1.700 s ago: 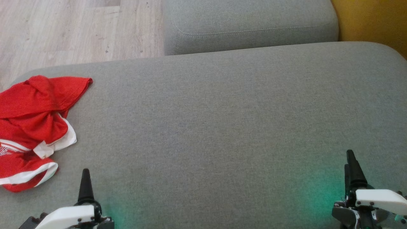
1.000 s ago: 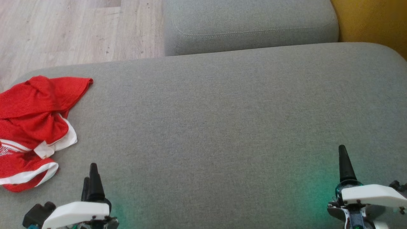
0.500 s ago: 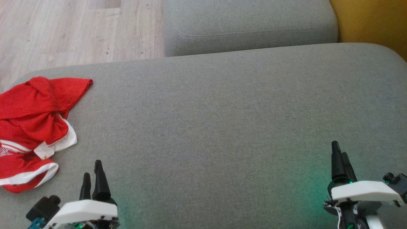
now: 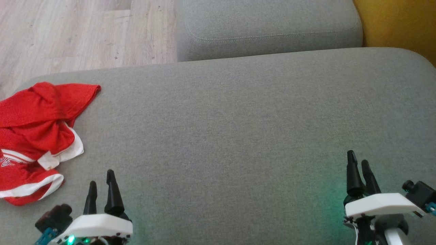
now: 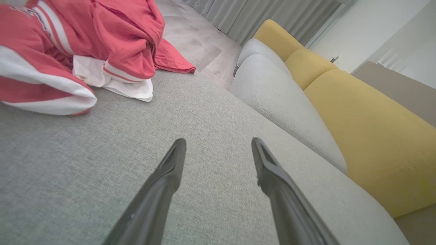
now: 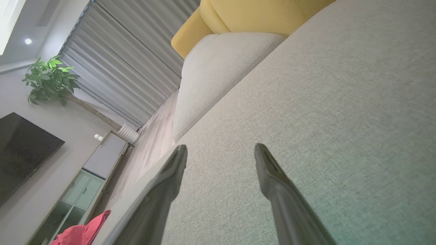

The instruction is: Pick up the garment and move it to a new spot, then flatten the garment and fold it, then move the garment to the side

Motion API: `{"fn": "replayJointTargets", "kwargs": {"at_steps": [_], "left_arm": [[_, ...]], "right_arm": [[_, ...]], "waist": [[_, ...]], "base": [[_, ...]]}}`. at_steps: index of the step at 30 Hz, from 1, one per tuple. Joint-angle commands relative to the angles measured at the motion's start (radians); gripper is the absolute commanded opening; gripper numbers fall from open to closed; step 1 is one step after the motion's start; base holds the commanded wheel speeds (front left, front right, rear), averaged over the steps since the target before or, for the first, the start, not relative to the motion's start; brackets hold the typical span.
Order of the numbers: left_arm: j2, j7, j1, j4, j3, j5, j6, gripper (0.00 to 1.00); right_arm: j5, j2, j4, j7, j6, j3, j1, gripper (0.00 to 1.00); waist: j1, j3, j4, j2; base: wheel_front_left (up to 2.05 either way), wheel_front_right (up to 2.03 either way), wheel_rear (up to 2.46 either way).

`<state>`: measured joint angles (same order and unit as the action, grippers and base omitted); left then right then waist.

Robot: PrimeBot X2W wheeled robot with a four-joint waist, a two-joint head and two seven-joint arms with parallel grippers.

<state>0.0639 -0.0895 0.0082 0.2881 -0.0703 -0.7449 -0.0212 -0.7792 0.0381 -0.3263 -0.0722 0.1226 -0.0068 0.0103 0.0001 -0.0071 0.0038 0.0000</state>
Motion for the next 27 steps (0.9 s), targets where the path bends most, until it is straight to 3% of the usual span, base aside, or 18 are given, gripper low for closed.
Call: {"fn": "replayJointTargets", "kwargs": {"at_steps": [1,27], "left_arm": [[0.02,-0.015,-0.026,-0.034,0.008,0.039,0.007,1.0],[0.044,-0.091,-0.027,-0.022,-0.037,0.341,0.045,1.0]], "right_arm": [[0.037,0.008,0.035,-0.016,0.005,0.021,0.053,1.0],[0.349,0.01,0.044,-0.073,0.006,0.071,0.057,1.0]], "waist": [[0.0,-0.001,0.0,0.0],[0.0,-0.004,-0.005,0.0]], "base": [[0.0,0.0,0.0],[0.0,0.0,0.0]]}}
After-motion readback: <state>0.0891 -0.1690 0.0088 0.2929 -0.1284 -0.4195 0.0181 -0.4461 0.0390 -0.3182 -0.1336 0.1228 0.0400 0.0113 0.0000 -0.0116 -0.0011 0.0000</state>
